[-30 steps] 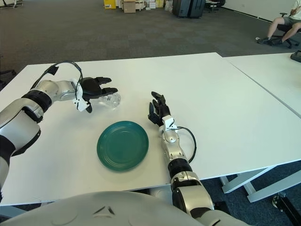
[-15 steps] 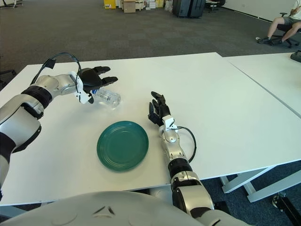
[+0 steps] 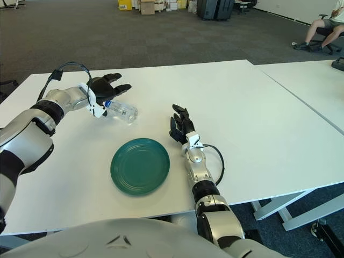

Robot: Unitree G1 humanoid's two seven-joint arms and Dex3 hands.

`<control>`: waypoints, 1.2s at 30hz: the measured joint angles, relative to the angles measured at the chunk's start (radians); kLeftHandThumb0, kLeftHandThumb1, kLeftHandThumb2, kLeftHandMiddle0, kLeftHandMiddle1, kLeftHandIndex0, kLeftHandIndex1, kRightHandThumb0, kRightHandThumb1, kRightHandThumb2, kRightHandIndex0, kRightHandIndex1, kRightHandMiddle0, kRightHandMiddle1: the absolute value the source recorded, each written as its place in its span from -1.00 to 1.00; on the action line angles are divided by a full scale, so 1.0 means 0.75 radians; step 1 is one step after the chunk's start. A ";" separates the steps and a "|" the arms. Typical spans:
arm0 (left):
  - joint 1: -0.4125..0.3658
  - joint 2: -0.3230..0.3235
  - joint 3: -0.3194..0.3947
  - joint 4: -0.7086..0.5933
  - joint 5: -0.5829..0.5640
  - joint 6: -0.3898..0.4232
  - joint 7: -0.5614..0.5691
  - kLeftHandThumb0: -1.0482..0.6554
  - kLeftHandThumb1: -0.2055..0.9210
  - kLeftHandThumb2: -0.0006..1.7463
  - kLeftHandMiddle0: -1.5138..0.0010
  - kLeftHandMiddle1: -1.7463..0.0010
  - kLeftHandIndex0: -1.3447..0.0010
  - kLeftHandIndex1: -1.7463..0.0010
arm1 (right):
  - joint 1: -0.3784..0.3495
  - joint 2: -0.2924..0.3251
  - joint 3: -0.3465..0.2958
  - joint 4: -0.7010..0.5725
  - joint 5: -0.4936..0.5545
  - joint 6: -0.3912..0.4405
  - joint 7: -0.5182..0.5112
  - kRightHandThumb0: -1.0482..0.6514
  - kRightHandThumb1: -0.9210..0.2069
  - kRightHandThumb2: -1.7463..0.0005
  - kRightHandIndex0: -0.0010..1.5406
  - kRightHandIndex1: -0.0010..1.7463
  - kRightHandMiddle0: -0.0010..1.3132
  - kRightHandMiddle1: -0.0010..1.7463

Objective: Put the bottle into the plate.

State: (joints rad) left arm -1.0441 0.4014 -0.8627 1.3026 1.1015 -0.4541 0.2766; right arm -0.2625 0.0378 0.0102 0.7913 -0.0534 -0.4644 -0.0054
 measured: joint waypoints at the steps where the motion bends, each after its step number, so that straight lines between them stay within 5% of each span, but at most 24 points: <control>1: 0.002 -0.007 0.001 0.007 -0.004 0.015 0.007 -0.90 0.85 -0.94 0.99 1.00 1.00 1.00 | -0.001 0.000 -0.001 0.001 0.000 0.000 0.000 -0.55 -1.00 0.10 -0.62 -0.98 -1.00 -0.21; 15: 0.030 -0.032 0.030 0.033 -0.092 0.042 0.048 -0.92 0.86 -0.93 0.98 1.00 0.99 0.99 | -0.001 0.001 -0.002 -0.004 -0.014 -0.001 -0.028 -0.57 -1.00 0.08 -0.63 -0.99 -1.00 -0.18; 36: 0.087 -0.085 0.167 0.059 -0.283 0.053 -0.183 -0.82 0.74 -0.97 1.00 1.00 0.98 0.95 | -0.002 -0.008 0.014 -0.004 -0.021 0.003 -0.048 -0.60 -1.00 0.07 -0.65 -1.00 -1.00 -0.19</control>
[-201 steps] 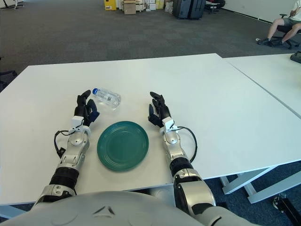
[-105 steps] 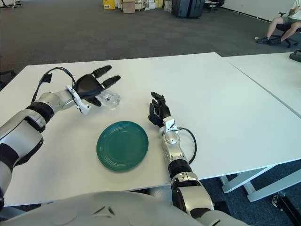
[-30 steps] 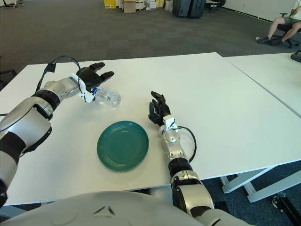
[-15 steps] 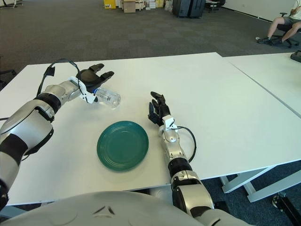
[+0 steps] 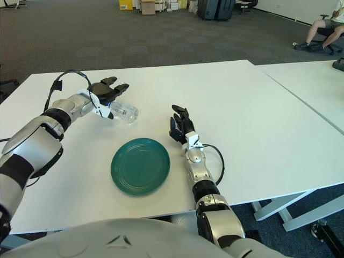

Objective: Put the bottle into the plate.

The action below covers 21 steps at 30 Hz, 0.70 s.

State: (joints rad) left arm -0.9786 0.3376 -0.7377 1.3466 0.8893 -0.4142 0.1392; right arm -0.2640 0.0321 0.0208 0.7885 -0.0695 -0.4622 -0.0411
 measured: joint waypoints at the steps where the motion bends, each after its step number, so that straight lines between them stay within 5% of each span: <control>1: 0.006 -0.006 0.007 0.001 -0.009 0.002 -0.015 -0.80 0.72 -0.97 1.00 1.00 0.98 0.94 | 0.001 0.000 0.001 -0.004 0.000 0.003 0.000 -0.60 -1.00 0.07 -0.65 -1.00 -1.00 -0.20; 21: 0.040 -0.038 -0.071 0.021 0.058 0.071 -0.064 -0.83 0.76 -0.94 0.92 0.98 1.00 0.83 | 0.010 0.002 0.004 -0.002 0.000 0.004 -0.017 -0.63 -1.00 0.06 -0.67 -1.00 -1.00 -0.21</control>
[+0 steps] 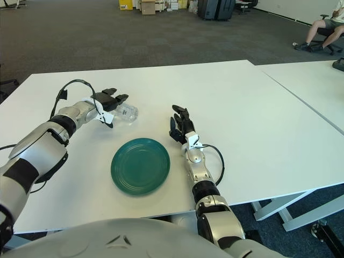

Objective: Put the bottle into the plate.

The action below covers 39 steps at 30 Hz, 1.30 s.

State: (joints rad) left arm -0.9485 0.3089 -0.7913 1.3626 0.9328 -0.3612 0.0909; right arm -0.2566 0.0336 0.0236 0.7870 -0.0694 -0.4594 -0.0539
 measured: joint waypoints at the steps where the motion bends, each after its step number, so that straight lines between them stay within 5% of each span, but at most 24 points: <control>1: 0.000 -0.001 -0.010 0.001 0.010 0.002 0.005 -0.84 0.78 -0.94 0.91 0.97 1.00 0.83 | -0.001 0.000 0.000 0.004 0.000 -0.005 0.000 -0.63 -1.00 0.05 -0.67 -1.00 -1.00 -0.21; 21: 0.012 -0.060 -0.131 0.020 0.117 0.142 0.092 -0.83 0.81 -0.91 0.83 0.97 1.00 0.83 | -0.028 0.003 -0.002 0.070 0.001 -0.054 -0.016 -0.61 -1.00 0.06 -0.67 -0.99 -1.00 -0.24; 39: 0.050 -0.112 -0.081 0.032 0.068 0.218 0.147 -0.75 0.75 -0.90 0.64 0.94 1.00 0.61 | -0.007 0.006 -0.001 0.046 0.007 -0.050 -0.034 -0.59 -1.00 0.07 -0.65 -0.98 -1.00 -0.25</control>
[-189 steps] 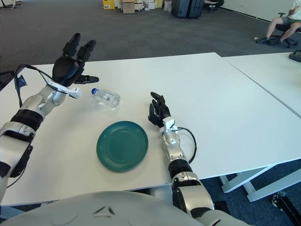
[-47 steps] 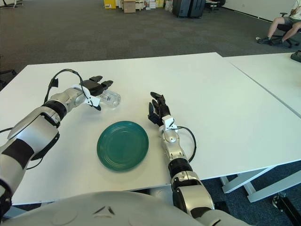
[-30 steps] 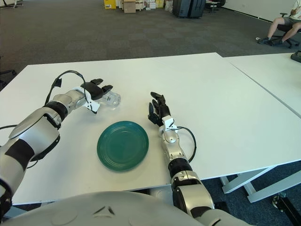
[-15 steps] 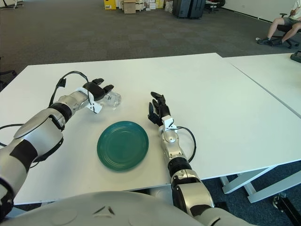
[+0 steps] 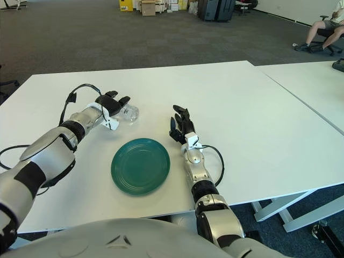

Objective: Put the bottle into the plate.

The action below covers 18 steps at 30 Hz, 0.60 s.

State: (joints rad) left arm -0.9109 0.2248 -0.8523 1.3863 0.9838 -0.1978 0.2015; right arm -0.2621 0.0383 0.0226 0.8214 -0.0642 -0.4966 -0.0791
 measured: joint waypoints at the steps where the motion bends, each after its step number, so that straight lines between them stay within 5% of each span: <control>1: 0.002 -0.002 0.006 0.000 -0.004 0.002 0.003 -0.75 0.75 -0.90 0.62 0.94 1.00 0.57 | 0.003 0.000 0.000 -0.005 0.001 0.000 0.004 -0.59 -1.00 0.06 -0.65 -0.99 -1.00 -0.26; 7: 0.018 -0.011 0.051 0.002 -0.046 0.009 0.007 -0.68 0.67 -0.88 0.48 0.86 1.00 0.19 | 0.013 0.000 -0.005 -0.019 0.008 -0.002 0.024 -0.59 -1.00 0.06 -0.66 -0.99 -1.00 -0.28; 9: 0.022 -0.013 0.065 0.002 -0.056 0.012 0.011 -0.65 0.56 -0.77 0.53 0.66 1.00 0.06 | 0.014 0.000 -0.006 -0.020 0.008 -0.003 0.026 -0.58 -1.00 0.06 -0.66 -0.99 -1.00 -0.28; 11: 0.026 -0.014 0.078 0.001 -0.066 0.014 0.018 -0.58 0.27 -0.48 0.64 0.13 1.00 -0.27 | 0.014 0.000 -0.008 -0.020 0.008 -0.003 0.029 -0.58 -1.00 0.06 -0.66 -0.99 -1.00 -0.29; 13: 0.036 -0.014 0.098 0.001 -0.087 0.019 0.035 -0.53 0.09 -0.31 0.68 -0.11 1.00 -0.43 | 0.014 0.001 -0.009 -0.022 0.009 -0.004 0.031 -0.58 -1.00 0.06 -0.66 -0.99 -1.00 -0.29; 18: 0.076 -0.028 0.141 0.001 -0.122 0.043 0.090 -0.46 -0.09 -0.09 0.63 -0.46 0.94 -0.88 | 0.019 0.001 -0.011 -0.024 0.008 -0.010 0.033 -0.58 -1.00 0.05 -0.66 -0.99 -1.00 -0.28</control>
State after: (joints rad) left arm -0.8540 0.2038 -0.7466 1.3874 0.8924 -0.1655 0.2693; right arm -0.2480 0.0387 0.0142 0.8035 -0.0582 -0.5045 -0.0545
